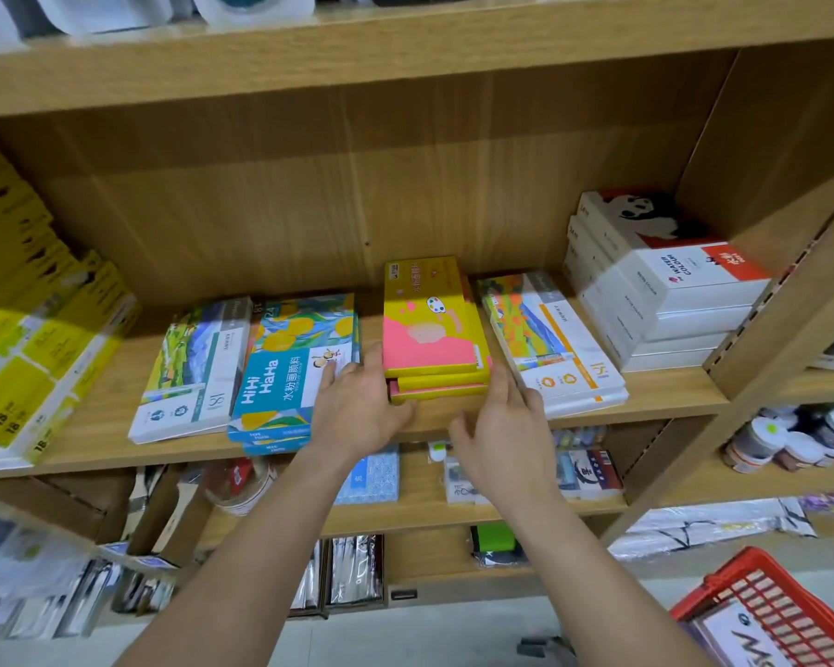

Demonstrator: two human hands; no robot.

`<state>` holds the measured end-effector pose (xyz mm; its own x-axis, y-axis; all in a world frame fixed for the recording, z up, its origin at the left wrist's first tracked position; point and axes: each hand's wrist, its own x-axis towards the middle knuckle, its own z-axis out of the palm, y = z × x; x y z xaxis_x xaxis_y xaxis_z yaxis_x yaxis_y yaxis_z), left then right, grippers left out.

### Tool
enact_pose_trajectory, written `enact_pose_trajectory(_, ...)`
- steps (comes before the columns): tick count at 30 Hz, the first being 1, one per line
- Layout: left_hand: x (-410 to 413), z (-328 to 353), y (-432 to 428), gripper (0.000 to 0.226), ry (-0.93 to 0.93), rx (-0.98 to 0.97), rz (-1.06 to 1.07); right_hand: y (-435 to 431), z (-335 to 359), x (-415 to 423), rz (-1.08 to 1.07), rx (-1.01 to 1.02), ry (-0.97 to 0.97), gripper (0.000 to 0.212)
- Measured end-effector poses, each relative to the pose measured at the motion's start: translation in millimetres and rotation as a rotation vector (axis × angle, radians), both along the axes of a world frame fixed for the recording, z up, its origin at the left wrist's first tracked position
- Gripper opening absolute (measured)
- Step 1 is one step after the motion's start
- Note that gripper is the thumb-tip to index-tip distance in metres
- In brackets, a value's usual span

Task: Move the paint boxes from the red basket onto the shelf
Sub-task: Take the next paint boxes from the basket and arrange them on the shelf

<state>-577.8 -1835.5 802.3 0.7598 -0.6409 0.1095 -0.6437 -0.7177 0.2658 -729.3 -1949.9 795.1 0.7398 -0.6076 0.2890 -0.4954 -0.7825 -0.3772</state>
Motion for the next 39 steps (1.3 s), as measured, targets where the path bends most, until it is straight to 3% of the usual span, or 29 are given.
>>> enact_pose_trajectory(4, 0, 7, -5, 0.080, 0.110, -0.057, -0.030, -11, 10, 25, -0.031, 0.457, -0.164, 0.047)
enact_pose_trajectory(13, -42, 23, 18, 0.068, 0.205, -0.043, -0.115, 12, 5, -12, -0.064, 0.521, -0.297, 0.030)
enact_pose_trajectory(16, -74, 19, 43, 0.061, 0.190, -0.068, -0.119, 20, -1, -39, -0.135, 0.685, -0.367, 0.031)
enact_pose_trajectory(19, -96, 15, 60, 0.054, 0.138, -0.151, -0.122, 13, 0, -46, -0.168, 0.923, -0.291, 0.032)
enact_pose_trajectory(23, -106, 13, 69, 0.052, 0.226, -0.266, -0.136, 5, 6, -45, -0.170, 1.283, -0.290, 0.031)
enact_pose_trajectory(27, -93, 24, 81, 0.058, 0.346, -0.348, -0.217, 11, 6, -49, -0.226, 1.311, -0.540, 0.037)
enact_pose_trajectory(31, -48, 37, 116, 0.028, 0.333, -0.646, -0.060, 23, 33, -39, 0.016, 1.236, -0.652, 0.050)
enact_pose_trajectory(34, -2, 39, 151, 0.039, 0.122, -0.641, 0.149, 35, 65, -4, 0.137, 1.165, -0.637, 0.029)
enact_pose_trajectory(37, 28, 31, 179, 0.045, 0.112, -0.555, 0.230, 53, 71, 52, 0.000, 1.178, -0.554, 0.053)
enact_pose_trajectory(39, 33, 27, 185, 0.048, 0.131, -0.525, 0.187, 68, 69, 86, -0.073, 1.207, -0.488, 0.056)
